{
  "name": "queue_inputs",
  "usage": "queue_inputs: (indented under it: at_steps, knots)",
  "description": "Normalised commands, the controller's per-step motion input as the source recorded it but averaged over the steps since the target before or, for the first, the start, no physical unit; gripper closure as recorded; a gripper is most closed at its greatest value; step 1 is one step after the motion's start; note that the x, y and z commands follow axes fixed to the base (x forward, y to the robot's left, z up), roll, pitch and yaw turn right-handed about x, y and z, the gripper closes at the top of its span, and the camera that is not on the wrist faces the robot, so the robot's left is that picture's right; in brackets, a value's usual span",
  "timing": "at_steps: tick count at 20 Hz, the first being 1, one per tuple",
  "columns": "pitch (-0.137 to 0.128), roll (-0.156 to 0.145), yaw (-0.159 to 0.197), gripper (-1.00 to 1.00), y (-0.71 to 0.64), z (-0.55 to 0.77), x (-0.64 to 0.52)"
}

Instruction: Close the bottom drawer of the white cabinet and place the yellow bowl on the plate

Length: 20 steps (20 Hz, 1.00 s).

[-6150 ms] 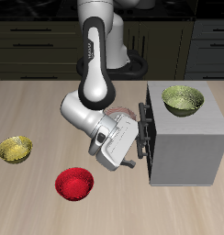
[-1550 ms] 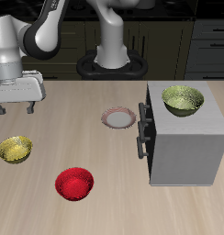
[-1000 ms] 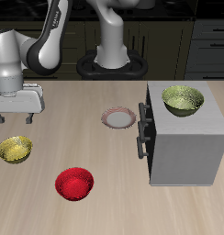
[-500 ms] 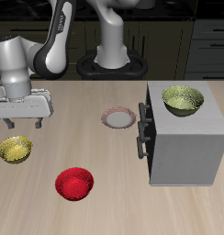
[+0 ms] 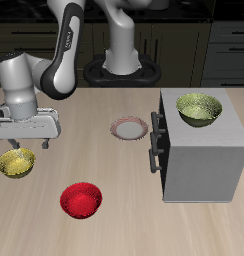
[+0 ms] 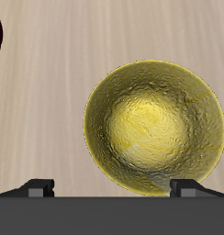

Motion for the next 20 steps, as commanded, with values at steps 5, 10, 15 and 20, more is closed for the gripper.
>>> queue_inputs:
  at_steps: [5,10,15,20]
  knots:
    - [-0.004,-0.001,0.061,-1.0,0.07,-0.12,-0.04]
    - [-0.046,-0.033,0.184,-1.0,0.12,-0.08,-0.05]
    - [-0.034,-0.007,0.097,-1.0,-0.02,0.15,0.09]
    - [-0.021,0.009,0.068,-1.0,-0.03,0.08,0.13]
